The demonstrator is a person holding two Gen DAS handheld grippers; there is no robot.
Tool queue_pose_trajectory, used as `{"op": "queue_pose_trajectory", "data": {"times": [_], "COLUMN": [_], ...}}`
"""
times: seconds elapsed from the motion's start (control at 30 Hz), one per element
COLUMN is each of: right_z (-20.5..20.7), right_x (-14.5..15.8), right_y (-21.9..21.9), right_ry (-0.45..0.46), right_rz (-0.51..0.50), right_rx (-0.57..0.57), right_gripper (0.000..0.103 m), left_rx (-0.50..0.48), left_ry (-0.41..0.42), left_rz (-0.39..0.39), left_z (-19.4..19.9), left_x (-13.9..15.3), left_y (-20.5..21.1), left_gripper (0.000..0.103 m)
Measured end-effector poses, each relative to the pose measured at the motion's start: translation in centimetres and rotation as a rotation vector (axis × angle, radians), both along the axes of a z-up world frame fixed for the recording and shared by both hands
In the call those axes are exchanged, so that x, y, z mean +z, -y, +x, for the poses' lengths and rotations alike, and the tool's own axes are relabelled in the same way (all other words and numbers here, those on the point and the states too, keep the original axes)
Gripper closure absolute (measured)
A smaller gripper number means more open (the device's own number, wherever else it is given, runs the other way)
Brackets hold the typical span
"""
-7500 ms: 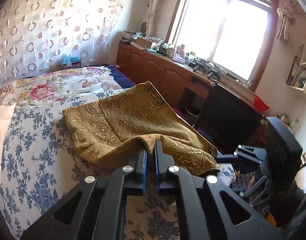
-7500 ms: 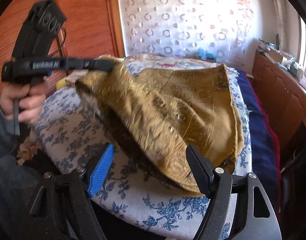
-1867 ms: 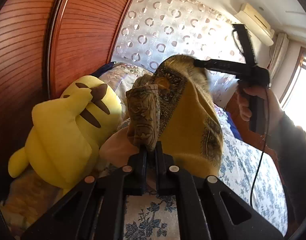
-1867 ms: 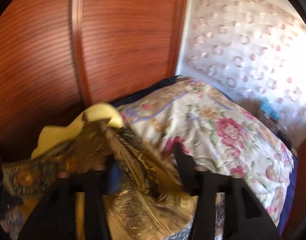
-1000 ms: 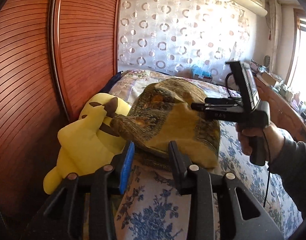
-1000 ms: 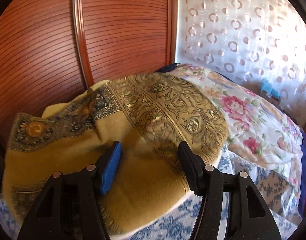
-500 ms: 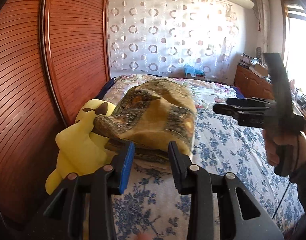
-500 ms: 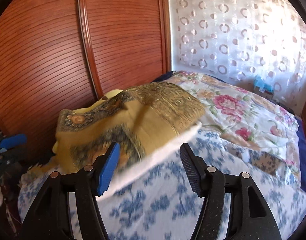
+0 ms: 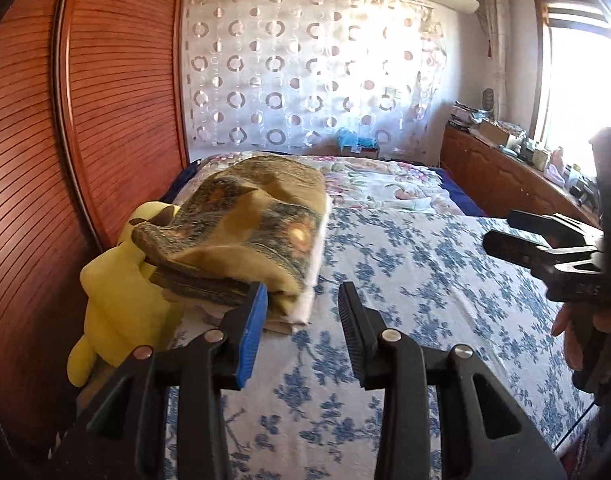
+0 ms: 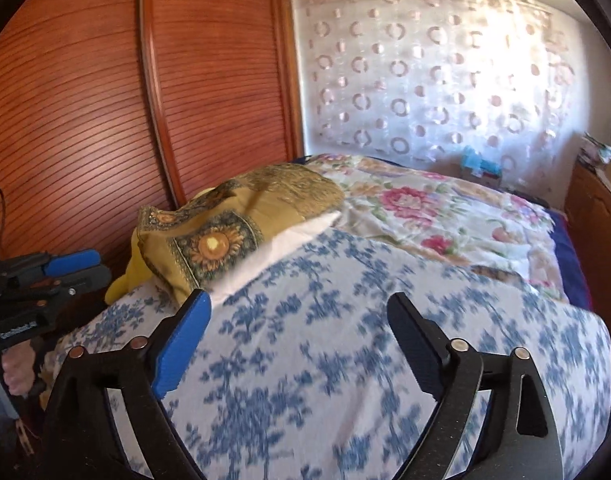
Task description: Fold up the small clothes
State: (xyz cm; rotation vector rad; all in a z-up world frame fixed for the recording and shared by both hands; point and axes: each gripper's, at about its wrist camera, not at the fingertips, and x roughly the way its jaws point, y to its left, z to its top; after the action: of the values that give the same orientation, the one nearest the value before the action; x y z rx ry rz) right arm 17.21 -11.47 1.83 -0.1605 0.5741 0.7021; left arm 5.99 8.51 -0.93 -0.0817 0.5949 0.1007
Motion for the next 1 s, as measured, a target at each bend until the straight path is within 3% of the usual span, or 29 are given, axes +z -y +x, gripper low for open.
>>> {"op": "queue_pose_trajectory", "data": {"times": [0.27,0.43,0.67,1.0], "right_z": [-4.3,-6.1,-8.4,-10.9], "right_x": [1.1,1.6,3.2,7.3], "right_y": [5.5,9.0,13.8,16.0], "right_ry": [0.029,0.039,0.072,0.165], "right_rz": [0.046,0.066,0.089,0.11], "right_rx": [-0.101,-0.195,-0.308,-0.406], "right_gripper": [0.0,0.0,0.0,0.0], "left_rx": [-0.062,-0.094,-0.137,-0.158], "left_ry": [0.006,0.017,0.06,0.137], "left_rz": [0.003,0.01,0.038,0.035], "left_z": [-1.0,-1.4,-1.7,-2.2], "left_x": [0.5,1.3,4.3,8.8], "left_y": [3.6,5.9,9.1,10.5], "left_gripper": [0.065,0.065,0.065,0.065]}}
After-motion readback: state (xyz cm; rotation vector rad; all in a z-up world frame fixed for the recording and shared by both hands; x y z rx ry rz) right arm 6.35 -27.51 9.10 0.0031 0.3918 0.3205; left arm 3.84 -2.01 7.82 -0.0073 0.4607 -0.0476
